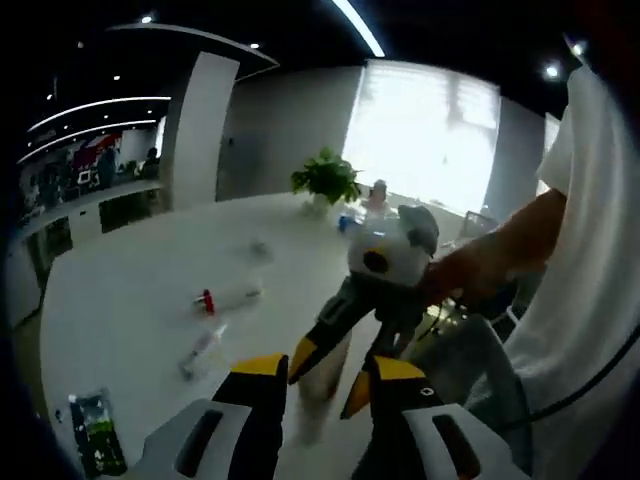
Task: Arrange the skincare products in the storage area until every visible bottle or jar stands upright without overlapping.
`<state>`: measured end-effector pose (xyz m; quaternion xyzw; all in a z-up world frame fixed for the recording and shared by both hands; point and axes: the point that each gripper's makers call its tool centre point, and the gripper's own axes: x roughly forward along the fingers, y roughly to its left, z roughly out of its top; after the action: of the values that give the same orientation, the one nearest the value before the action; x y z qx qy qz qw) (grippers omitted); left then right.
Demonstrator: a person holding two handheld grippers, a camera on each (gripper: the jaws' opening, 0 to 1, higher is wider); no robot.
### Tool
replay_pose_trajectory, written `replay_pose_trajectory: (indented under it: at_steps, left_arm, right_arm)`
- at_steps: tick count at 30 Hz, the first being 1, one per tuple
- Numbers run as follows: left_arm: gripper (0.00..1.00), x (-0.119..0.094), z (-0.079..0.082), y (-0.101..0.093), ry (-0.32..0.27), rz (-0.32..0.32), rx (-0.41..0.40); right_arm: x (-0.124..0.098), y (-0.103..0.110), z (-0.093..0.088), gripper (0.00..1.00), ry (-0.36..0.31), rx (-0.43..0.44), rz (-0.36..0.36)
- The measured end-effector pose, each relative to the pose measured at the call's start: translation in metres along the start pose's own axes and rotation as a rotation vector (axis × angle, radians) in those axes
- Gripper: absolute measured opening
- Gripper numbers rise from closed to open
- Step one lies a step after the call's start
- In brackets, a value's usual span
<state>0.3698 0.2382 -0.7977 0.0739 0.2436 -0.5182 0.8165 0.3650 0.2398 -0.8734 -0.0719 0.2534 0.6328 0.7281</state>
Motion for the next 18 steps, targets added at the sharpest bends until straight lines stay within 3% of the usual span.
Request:
replay_pose_trajectory:
  at_steps: [4,6,9,11,12,18]
  left_arm:
    - [0.32,0.006,-0.003,0.003,0.099,-0.008,0.122]
    - [0.3,0.009,-0.004,0.003,0.135,-0.028,0.17]
    - [0.31,0.016,-0.01,0.0,0.223,-0.08,0.255]
    - [0.3,0.018,-0.013,-0.002,0.253,-0.1,0.279]
    - [0.3,0.021,-0.017,-0.004,0.293,-0.121,0.294]
    - [0.21,0.032,-0.024,-0.003,0.383,-0.162,0.394]
  right_arm:
    - [-0.017,0.003,-0.027,0.56,0.101,0.091,-0.049]
    - [-0.025,0.005,-0.031,0.56,0.085,0.088,-0.076]
    - [-0.037,0.003,-0.052,0.55,0.144,0.215,-0.164]
    - [-0.042,0.0,-0.061,0.54,0.173,0.269,-0.216]
    - [-0.045,0.0,-0.066,0.55,0.172,0.279,-0.251]
    - [-0.049,0.012,-0.072,0.56,0.155,0.288,-0.325]
